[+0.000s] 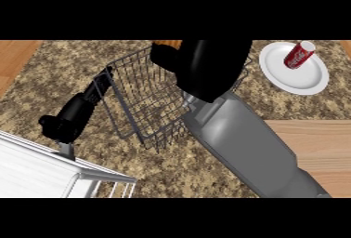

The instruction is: Pick the croissant from the cutting board and place it in the basket

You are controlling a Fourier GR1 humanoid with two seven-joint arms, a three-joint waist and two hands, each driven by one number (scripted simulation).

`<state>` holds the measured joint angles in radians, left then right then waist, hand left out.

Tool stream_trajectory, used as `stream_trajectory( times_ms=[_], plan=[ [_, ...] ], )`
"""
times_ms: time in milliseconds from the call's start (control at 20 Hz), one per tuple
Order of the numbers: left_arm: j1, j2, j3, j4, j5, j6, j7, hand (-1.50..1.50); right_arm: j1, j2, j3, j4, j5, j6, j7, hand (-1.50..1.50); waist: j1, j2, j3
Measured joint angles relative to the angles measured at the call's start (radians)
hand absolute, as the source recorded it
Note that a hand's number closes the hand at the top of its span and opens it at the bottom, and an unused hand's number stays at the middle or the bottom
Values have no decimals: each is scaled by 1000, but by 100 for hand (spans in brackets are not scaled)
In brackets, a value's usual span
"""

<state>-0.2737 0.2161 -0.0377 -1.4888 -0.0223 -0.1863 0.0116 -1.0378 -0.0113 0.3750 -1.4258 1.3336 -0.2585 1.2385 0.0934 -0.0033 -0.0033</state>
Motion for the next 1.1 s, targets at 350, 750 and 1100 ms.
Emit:
stream_trajectory(
  times_ms=[350, 750, 1100],
  plan=[
    [28, 4, 3, -6, -6, 9, -13, 0, 30, 0, 10, 46, 17, -37, -5, 150, -19, -1, 3],
    [59, 10, 4, -36, -2, 23, -11, 0, 72, -1, 24, 89, 119, -107, -11, 150, -37, -1, 6],
    [66, 12, 1, -50, 3, 24, -4, 0, 119, 0, 15, 79, 174, -189, -13, -150, -42, 0, 6]
  ],
)
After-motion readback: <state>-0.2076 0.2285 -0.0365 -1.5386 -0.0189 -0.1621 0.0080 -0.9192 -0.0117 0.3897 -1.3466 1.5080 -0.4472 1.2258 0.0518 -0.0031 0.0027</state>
